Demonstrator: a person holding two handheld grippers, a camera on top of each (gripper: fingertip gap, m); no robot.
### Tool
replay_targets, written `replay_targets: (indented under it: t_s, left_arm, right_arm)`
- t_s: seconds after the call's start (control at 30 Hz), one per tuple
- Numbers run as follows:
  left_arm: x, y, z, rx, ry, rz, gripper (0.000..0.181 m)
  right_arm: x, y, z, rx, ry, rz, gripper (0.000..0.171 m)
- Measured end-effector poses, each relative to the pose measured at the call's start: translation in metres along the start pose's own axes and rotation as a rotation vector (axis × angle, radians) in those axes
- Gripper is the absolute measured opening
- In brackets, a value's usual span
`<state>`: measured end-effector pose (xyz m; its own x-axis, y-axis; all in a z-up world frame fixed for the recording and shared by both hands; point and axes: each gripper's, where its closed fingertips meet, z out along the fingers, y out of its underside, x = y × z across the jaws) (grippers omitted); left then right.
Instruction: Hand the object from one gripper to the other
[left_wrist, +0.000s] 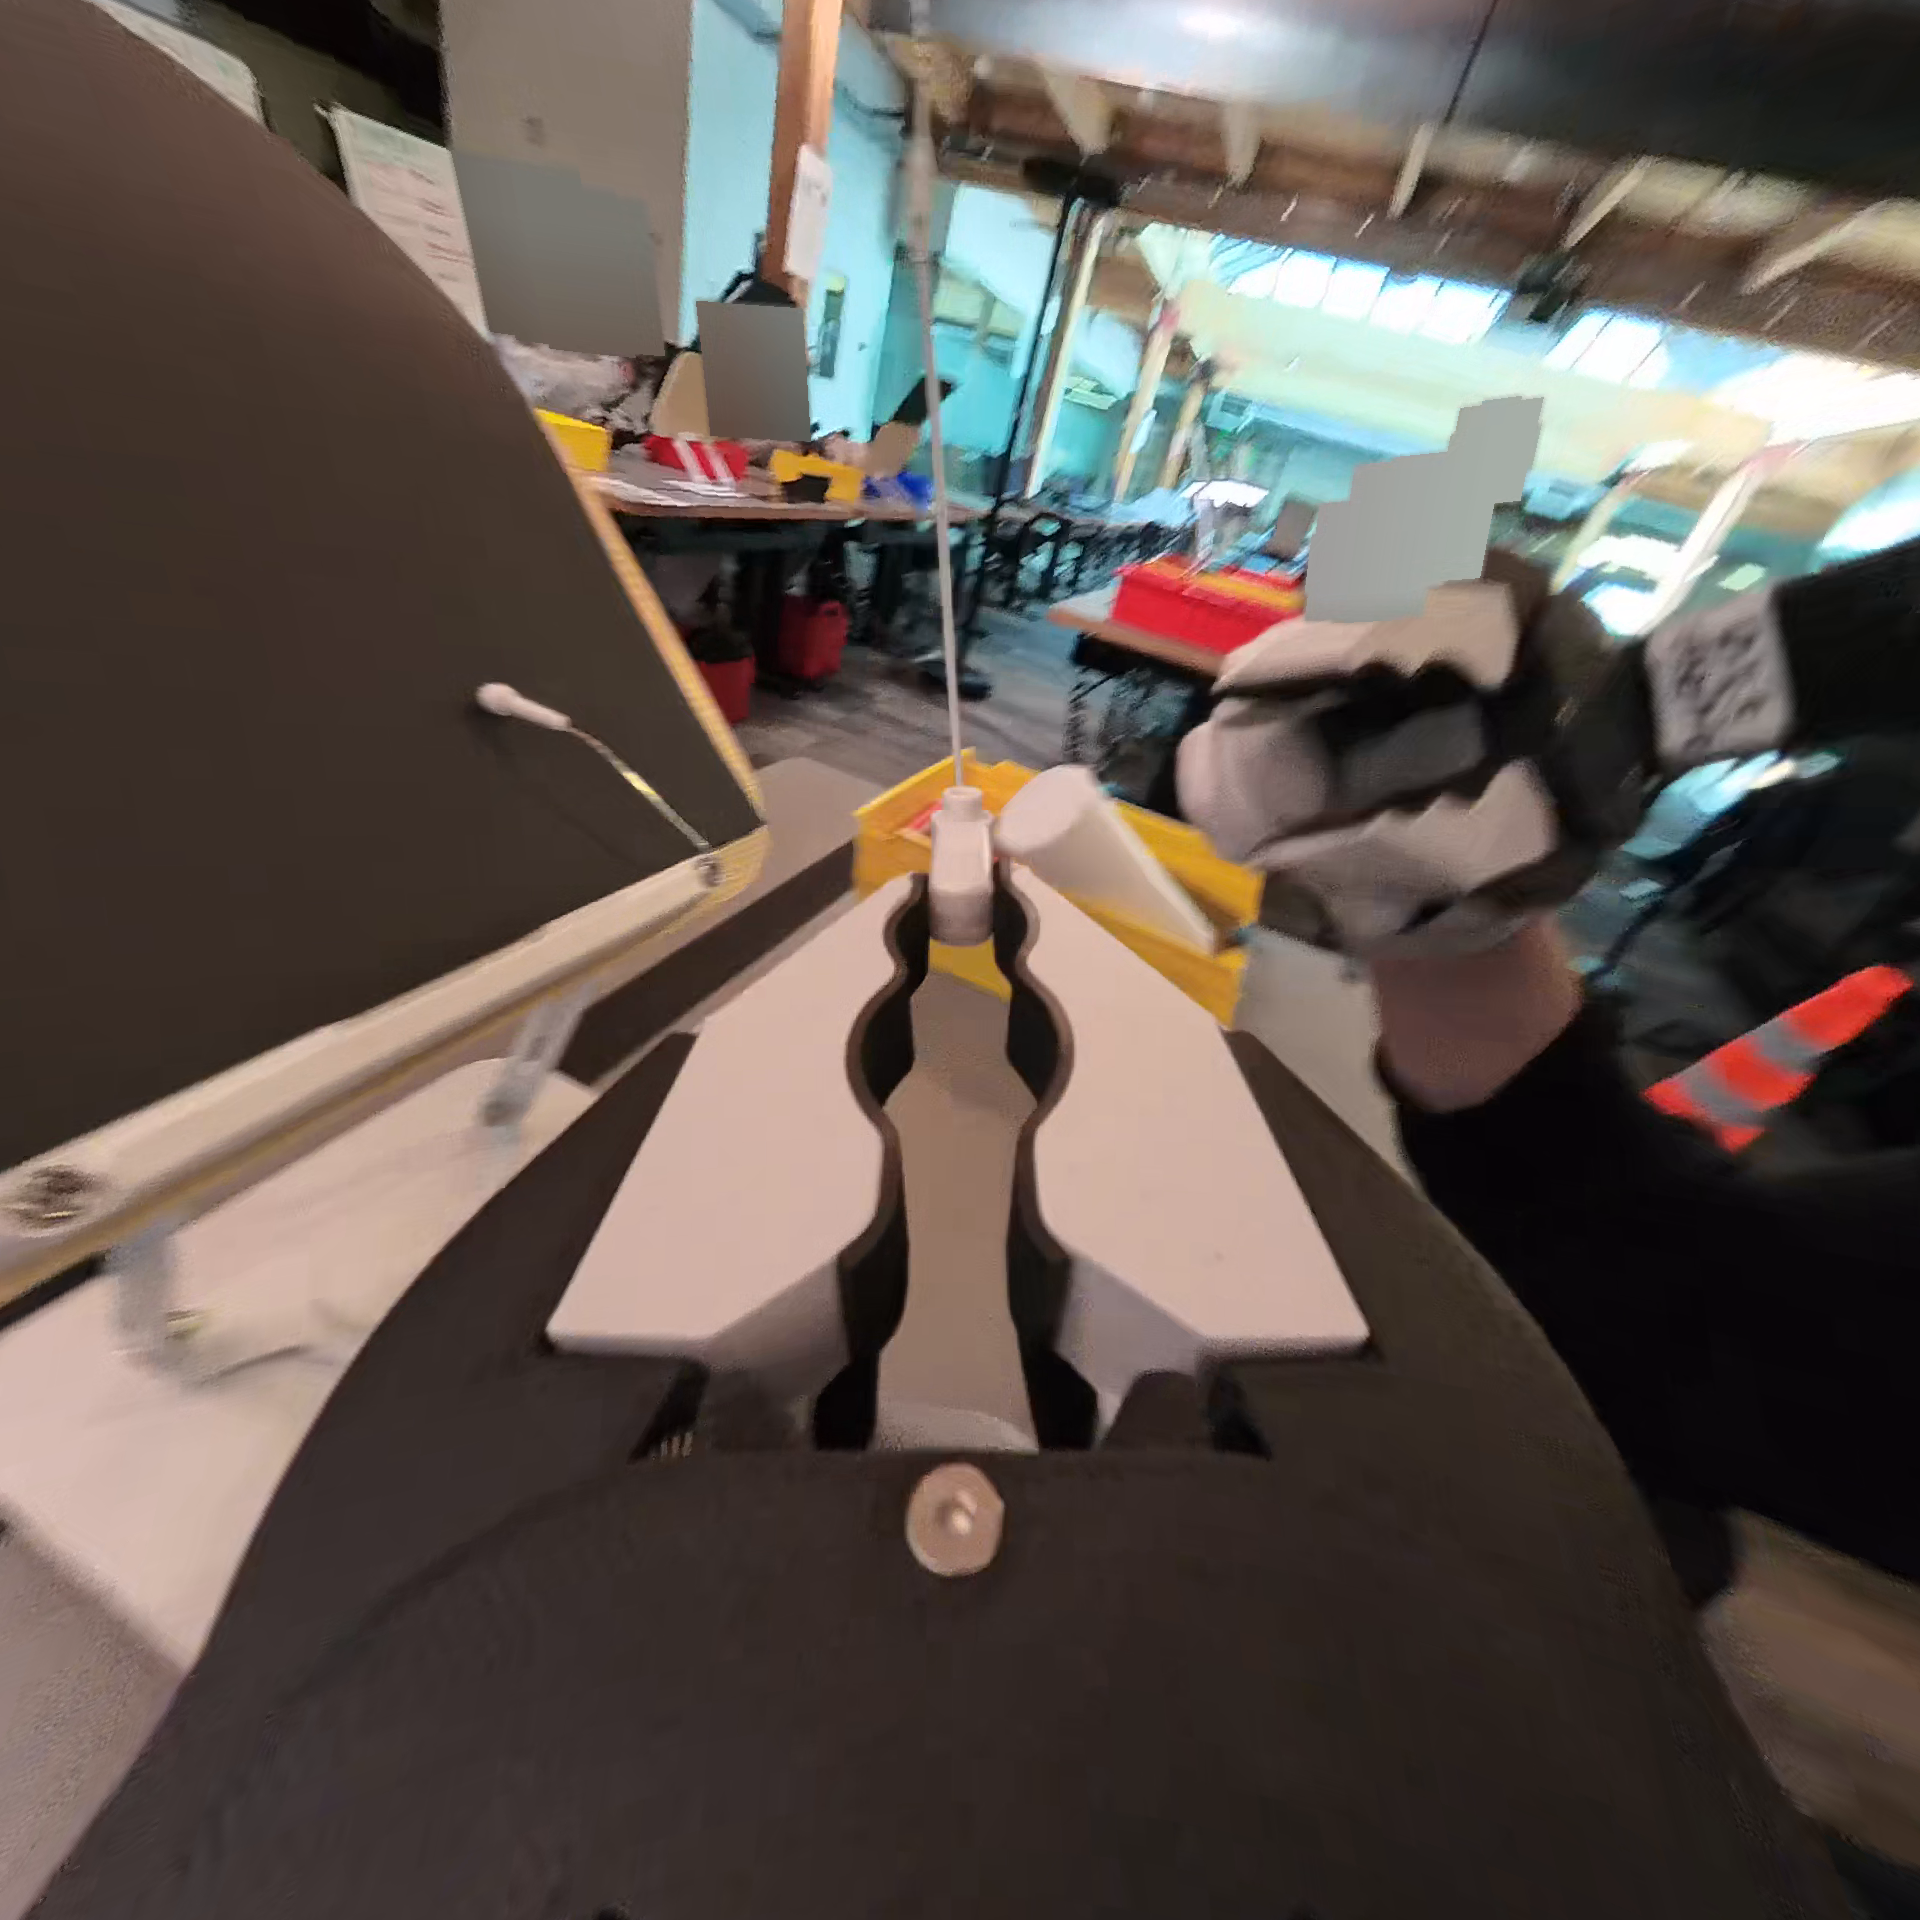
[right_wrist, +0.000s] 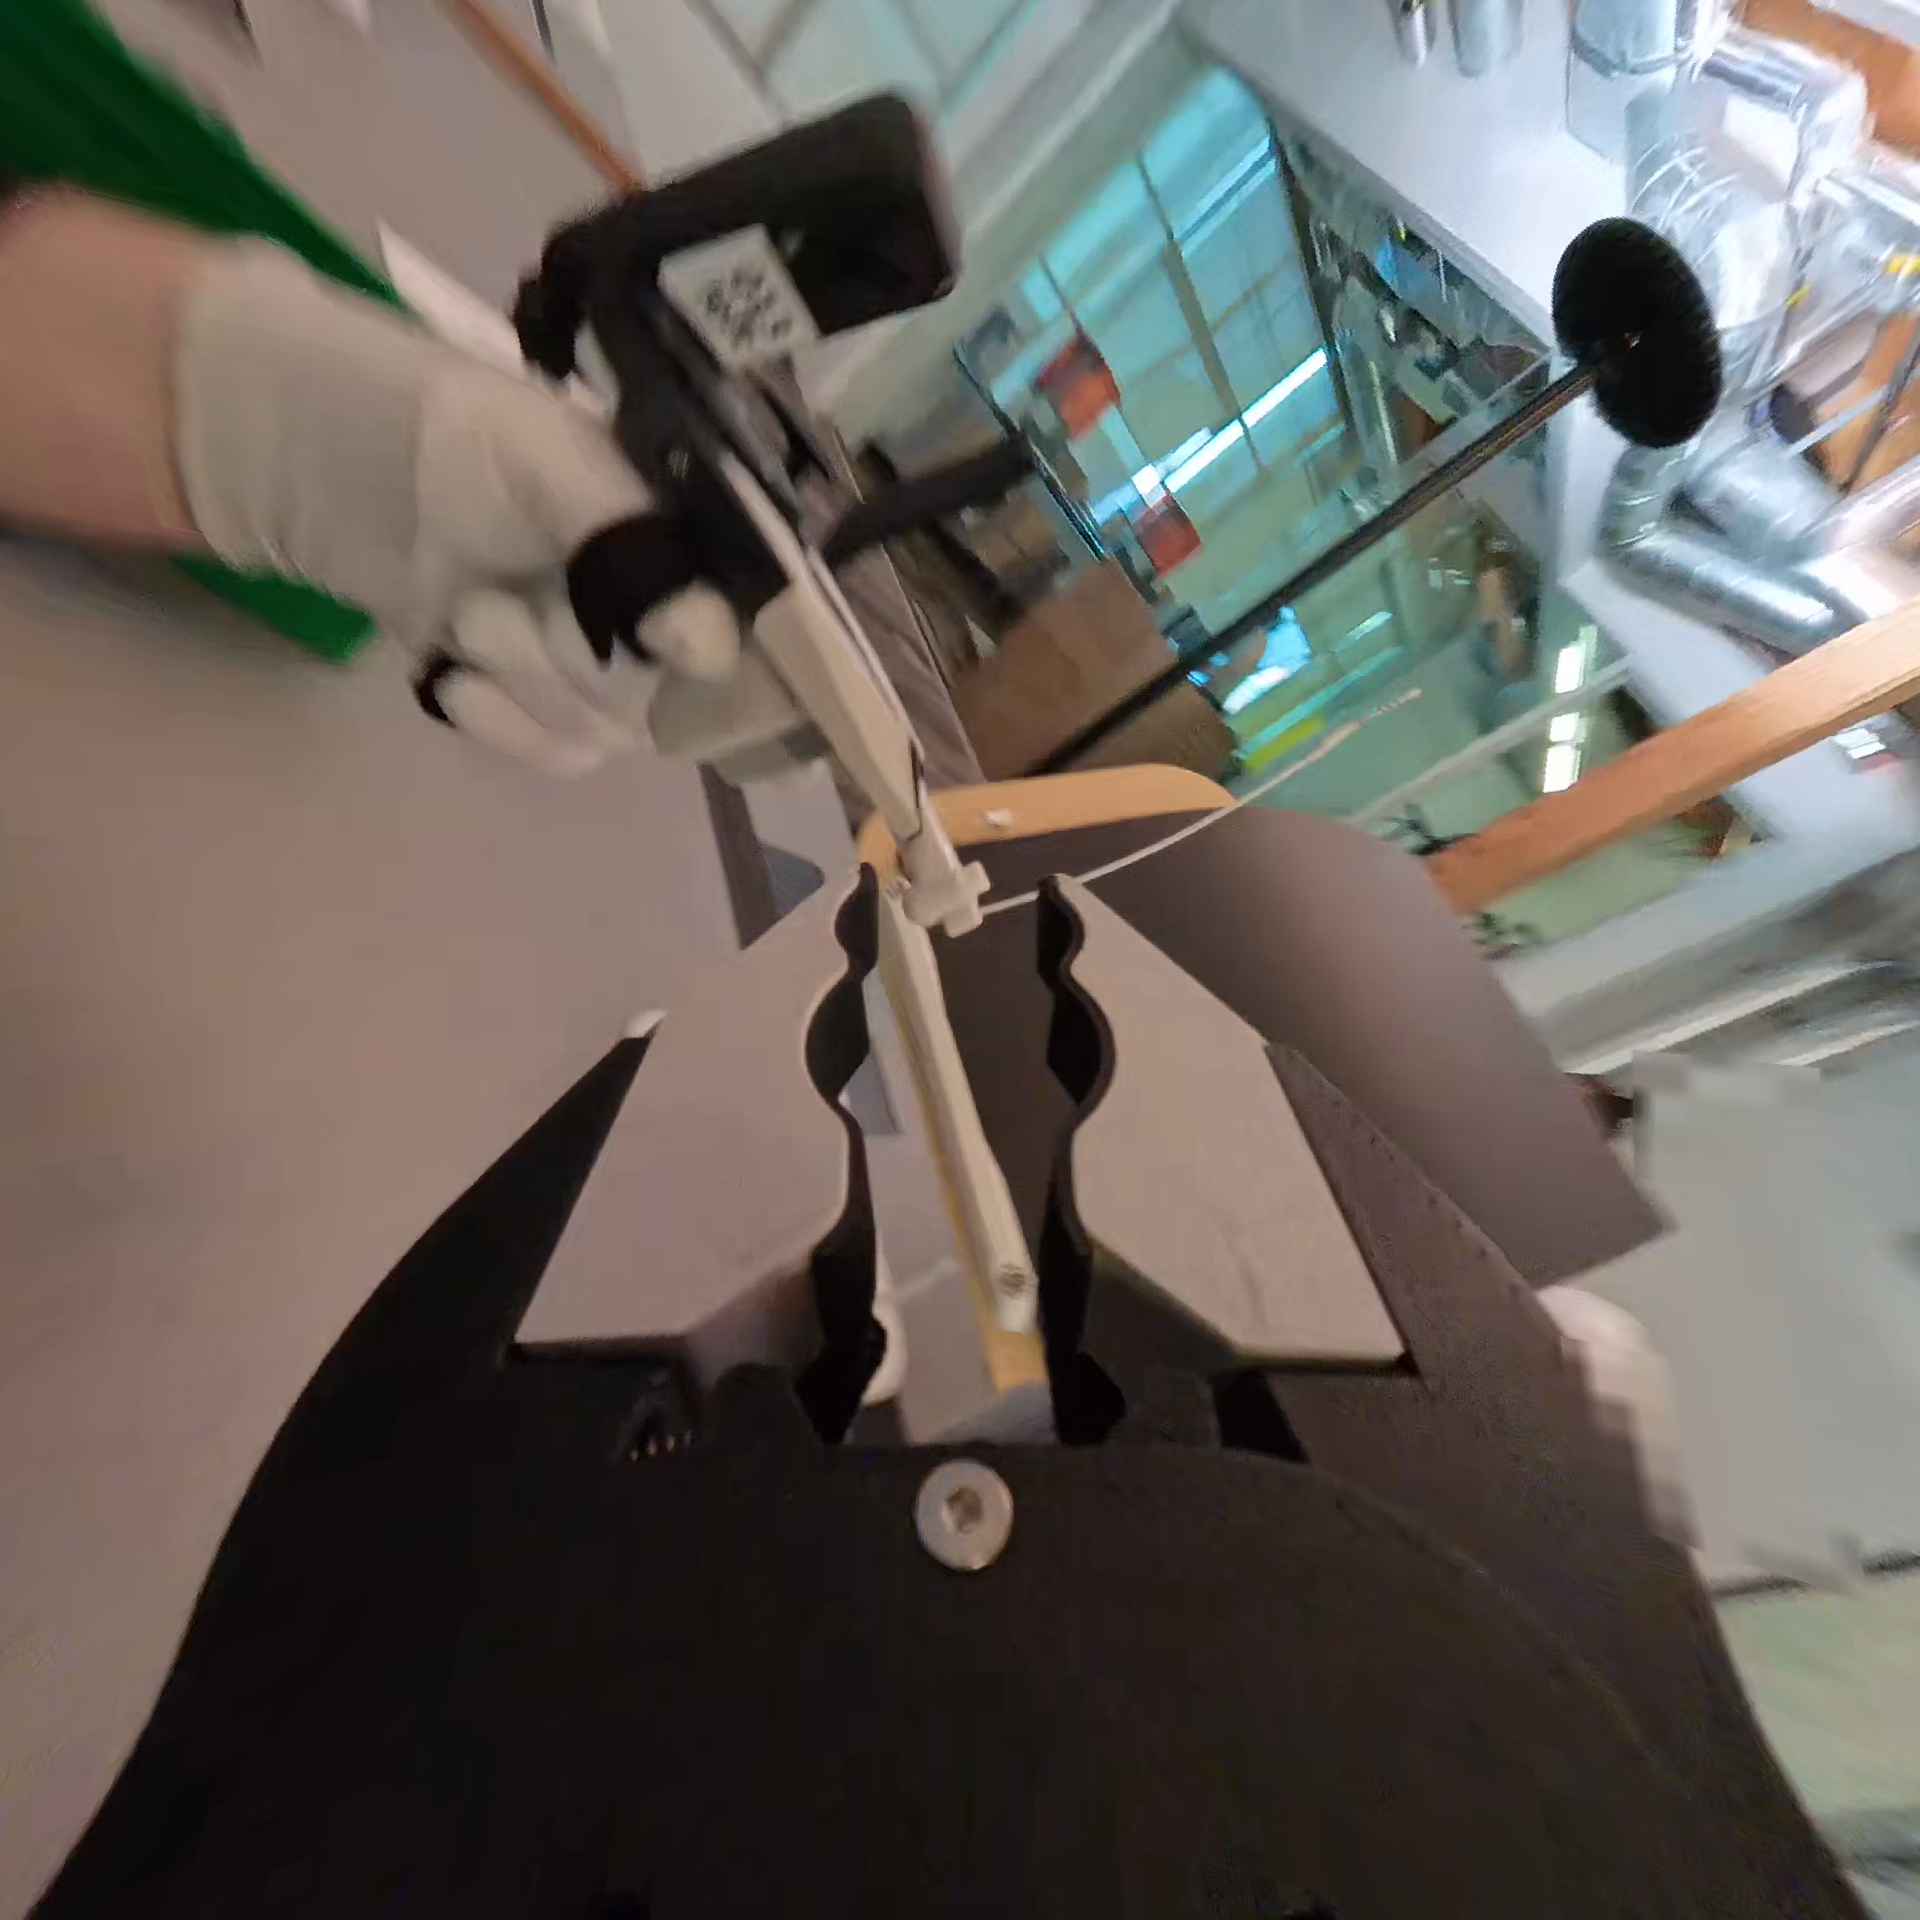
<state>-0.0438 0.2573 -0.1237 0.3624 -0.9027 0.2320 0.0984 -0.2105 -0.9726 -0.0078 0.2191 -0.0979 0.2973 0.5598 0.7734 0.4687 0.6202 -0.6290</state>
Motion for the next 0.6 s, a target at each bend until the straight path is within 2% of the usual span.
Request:
replay_targets:
  t_s: [0.13,0.27,0.43,0.6]
  left_arm:
    - [0.001,0.002,0.003,0.001,0.026,-0.104,0.009]
    - [0.000,0.006,0.005,-0.017,0.012,-0.124,0.009]
    - [0.005,0.007,0.008,-0.020,0.014,-0.150,0.009]
    - [0.011,0.004,0.011,0.033,0.095,-0.290,0.009]
  right_arm:
    - [-0.010,0.013,0.027,-0.137,0.091,-0.266,0.038]
    - [-0.011,0.024,0.042,-0.218,0.175,-0.446,0.031]
    - [-0.010,0.037,0.053,-0.254,0.233,-0.522,0.024]
    - [0.002,0.032,0.055,-0.240,0.387,-0.606,0.017]
